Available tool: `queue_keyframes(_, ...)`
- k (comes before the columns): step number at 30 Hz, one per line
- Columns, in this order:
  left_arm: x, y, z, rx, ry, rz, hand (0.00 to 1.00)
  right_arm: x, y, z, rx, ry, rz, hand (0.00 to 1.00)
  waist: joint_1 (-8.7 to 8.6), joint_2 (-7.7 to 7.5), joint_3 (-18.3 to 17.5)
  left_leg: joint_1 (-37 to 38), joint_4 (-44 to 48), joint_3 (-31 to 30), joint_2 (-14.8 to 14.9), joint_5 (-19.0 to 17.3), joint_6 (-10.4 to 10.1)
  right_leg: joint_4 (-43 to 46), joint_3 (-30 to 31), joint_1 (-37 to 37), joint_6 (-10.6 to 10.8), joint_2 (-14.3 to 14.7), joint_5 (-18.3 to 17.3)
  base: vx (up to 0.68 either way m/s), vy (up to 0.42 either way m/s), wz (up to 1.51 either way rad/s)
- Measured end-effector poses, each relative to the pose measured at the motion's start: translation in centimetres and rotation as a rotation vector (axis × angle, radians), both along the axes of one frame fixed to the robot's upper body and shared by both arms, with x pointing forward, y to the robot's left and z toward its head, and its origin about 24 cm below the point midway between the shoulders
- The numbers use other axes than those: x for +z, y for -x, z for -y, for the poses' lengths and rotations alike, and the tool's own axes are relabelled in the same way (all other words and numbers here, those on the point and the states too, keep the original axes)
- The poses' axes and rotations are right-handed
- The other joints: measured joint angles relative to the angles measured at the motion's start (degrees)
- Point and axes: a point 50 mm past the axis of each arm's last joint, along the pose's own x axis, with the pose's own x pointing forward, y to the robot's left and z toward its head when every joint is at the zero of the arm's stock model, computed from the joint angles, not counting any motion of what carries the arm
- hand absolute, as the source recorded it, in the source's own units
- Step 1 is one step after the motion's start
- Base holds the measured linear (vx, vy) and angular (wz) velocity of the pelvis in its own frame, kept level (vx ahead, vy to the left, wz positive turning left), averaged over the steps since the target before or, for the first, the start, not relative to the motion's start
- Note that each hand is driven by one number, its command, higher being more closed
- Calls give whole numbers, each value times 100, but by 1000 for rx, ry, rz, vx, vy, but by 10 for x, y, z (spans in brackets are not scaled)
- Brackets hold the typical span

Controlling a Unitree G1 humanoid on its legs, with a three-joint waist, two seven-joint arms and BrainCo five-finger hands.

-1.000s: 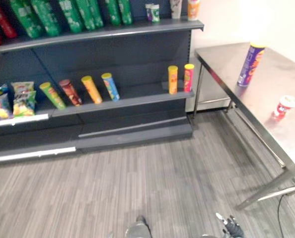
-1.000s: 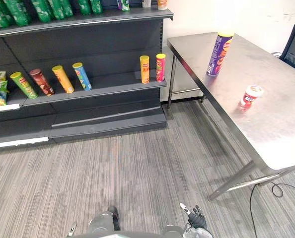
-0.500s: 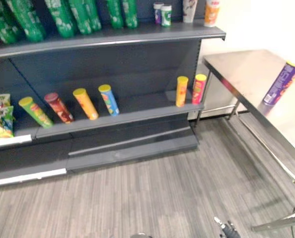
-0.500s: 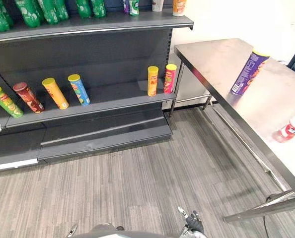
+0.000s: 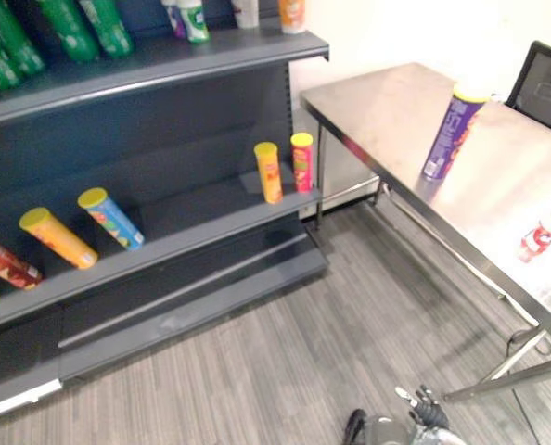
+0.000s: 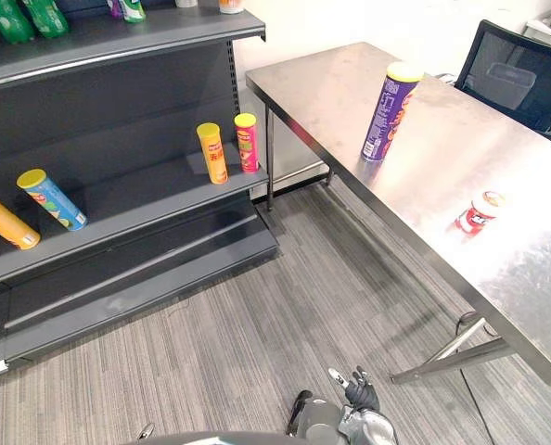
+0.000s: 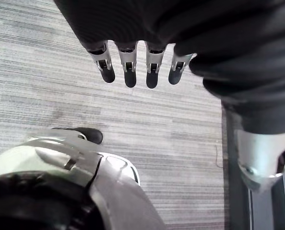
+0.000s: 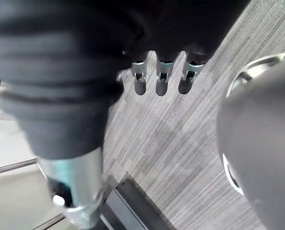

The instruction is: Put the gum and the chips on the shelf.

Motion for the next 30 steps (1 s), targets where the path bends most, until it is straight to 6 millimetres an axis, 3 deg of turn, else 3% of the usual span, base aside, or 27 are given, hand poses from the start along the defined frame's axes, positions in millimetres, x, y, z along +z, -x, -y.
queue_keyframes(6,0,-5,-2,-15,-9,3,0,-1,3,1,26,9,-25,0,19,-13,-15,-206,41,-9,191,-274,-174,-955,-181,265,7,340,368,-56,16,6)
queue_keyframes(15,-1,-11,8,-86,13,6,0,-2,10,13,-55,51,-71,0,-5,253,-54,-239,115,28,-16,-231,-139,-1709,-4,463,11,369,921,33,92,-11)
queue_keyframes(19,-1,-15,9,-113,21,15,0,-3,13,17,-123,55,-81,0,-21,287,-29,-137,121,125,-57,-230,-142,-1689,77,510,29,347,984,13,101,-12)
queue_keyframes(25,2,-31,1,-169,-1,42,0,-2,14,22,-236,42,-72,0,-152,92,169,-49,249,703,-202,-239,-157,-83,135,-402,-69,-42,417,-57,22,-46)
queue_keyframes(27,3,-35,-4,-168,-13,48,0,-3,16,20,-262,31,-79,0,-156,-37,257,62,246,1016,-293,-333,-267,189,-109,-616,-244,-177,48,-64,-50,-75)
queue_keyframes(30,3,-38,-5,-178,-17,47,0,-6,27,20,-311,25,-105,0,-333,-20,314,140,212,1162,-195,-464,-293,696,-440,-767,-284,-311,-416,27,-105,-34)
